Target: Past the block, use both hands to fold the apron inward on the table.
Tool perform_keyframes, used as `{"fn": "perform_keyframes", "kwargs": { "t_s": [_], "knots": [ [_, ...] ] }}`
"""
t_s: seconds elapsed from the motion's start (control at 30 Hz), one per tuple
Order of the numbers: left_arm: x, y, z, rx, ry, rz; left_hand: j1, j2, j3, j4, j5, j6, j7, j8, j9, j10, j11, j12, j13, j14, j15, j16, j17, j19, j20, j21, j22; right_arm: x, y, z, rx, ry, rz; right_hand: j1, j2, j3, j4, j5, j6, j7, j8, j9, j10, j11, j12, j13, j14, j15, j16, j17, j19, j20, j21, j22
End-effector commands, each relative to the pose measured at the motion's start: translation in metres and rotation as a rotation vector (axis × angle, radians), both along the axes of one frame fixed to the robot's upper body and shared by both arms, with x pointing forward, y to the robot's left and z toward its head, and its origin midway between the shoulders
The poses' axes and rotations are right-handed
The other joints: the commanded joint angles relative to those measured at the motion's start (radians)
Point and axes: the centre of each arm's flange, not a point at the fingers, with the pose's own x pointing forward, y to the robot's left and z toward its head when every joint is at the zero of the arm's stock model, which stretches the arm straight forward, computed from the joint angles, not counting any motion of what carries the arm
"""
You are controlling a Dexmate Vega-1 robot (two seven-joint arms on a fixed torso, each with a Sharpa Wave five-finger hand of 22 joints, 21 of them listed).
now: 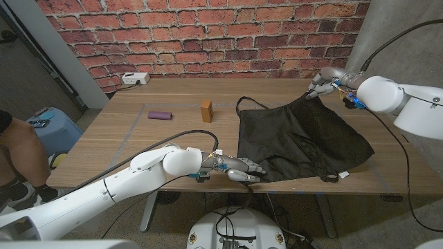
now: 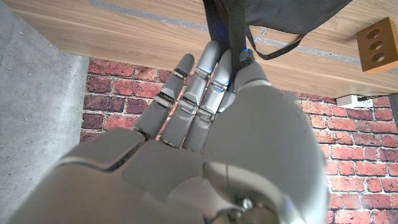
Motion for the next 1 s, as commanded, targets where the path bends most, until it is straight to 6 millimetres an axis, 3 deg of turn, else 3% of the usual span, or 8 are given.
{"fn": "perform_keyframes", "kwargs": {
  "t_s": [0.03,1.0],
  "knots": [
    [0.001,-0.002,0.000,0.000,0.011,-0.001,-0.068,-0.061,0.006,0.000,-0.001,-0.004,-0.006,-0.001,0.001,-0.004,-0.001,-0.001,0.000,-0.056,0.002,0.000,0.003,-0.128,-0.002,0.008,0.001,-0.015,0.012,0.001,-0.023,-0.022,0.042,0.014,-0.002,-0.005,-0.002,-0.005,0.006,0.010,0.000,0.005,0.004,0.008,0.001,0.004,0.011,-0.052,-0.006,0.007,0.006,-0.028,0.005,0.003],
    [0.000,0.001,-0.003,-0.007,0.010,-0.013,-0.069,-0.062,0.011,0.000,-0.001,-0.007,-0.005,-0.001,0.001,-0.005,-0.001,-0.001,0.000,-0.056,0.001,0.000,0.003,-0.128,-0.003,0.007,0.001,-0.046,0.049,-0.010,-0.033,-0.024,0.218,0.028,0.005,-0.013,-0.002,-0.011,0.002,0.018,-0.006,0.010,0.006,0.012,-0.001,0.006,0.021,-0.052,-0.026,0.024,0.010,-0.022,0.009,0.003]
  ]
}}
